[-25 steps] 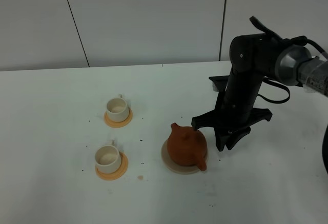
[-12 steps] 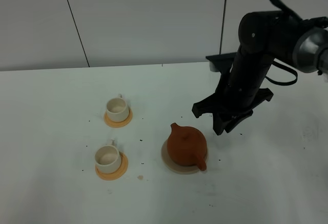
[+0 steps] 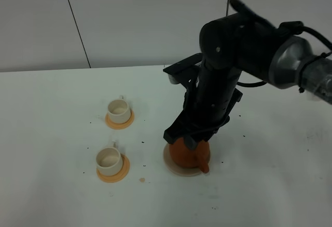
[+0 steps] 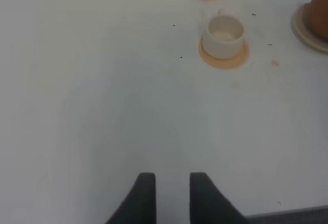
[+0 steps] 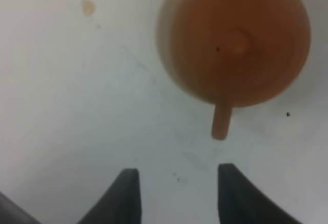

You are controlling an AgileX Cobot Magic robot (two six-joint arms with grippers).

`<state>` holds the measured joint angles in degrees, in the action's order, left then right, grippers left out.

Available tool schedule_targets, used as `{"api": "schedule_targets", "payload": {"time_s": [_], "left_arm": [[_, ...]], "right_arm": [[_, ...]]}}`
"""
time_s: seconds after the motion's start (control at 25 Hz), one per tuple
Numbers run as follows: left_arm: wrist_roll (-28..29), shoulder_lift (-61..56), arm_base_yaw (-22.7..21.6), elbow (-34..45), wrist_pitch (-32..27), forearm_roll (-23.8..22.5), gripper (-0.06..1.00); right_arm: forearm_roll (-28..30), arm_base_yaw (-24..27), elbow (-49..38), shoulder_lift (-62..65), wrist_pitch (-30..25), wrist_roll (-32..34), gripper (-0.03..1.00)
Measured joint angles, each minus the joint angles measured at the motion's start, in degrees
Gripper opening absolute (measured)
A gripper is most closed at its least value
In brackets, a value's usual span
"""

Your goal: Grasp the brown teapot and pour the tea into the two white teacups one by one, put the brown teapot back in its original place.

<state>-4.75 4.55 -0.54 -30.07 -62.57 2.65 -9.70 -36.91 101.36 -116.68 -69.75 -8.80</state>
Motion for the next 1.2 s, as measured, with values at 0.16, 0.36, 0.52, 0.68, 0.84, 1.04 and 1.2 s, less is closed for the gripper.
{"api": "schedule_targets", "payload": {"time_s": [0.16, 0.36, 0.52, 0.68, 0.84, 1.04, 1.2], "left_arm": [[0.00, 0.00, 0.00, 0.00, 0.00, -0.94, 0.23], [0.00, 0.00, 0.00, 0.00, 0.00, -1.47, 0.23], [0.00, 0.00, 0.00, 0.00, 0.00, -2.01, 0.23], [0.00, 0.00, 0.00, 0.00, 0.00, -2.65, 0.23], [0.00, 0.00, 0.00, 0.00, 0.00, -2.65, 0.23], [0.00, 0.00, 0.00, 0.00, 0.00, -2.65, 0.23], [0.00, 0.00, 0.00, 0.00, 0.00, -2.65, 0.23]], "right_arm": [[1.29, -0.05, -0.64, -2.85, -0.09, 3.11, 0.36], [1.55, -0.05, -0.74, -5.77, 0.35, 3.73, 0.36], [1.67, -0.05, -0.74, -6.04, 3.22, 3.77, 0.35], [1.69, -0.05, -0.74, -6.04, 4.33, 3.77, 0.35], [1.74, 0.12, -0.74, -6.44, 4.44, 3.77, 0.35], [1.82, 0.72, -0.74, -6.82, 4.63, 3.79, 0.35], [1.93, 1.08, -0.74, -6.82, 4.65, 3.84, 0.35]]}}
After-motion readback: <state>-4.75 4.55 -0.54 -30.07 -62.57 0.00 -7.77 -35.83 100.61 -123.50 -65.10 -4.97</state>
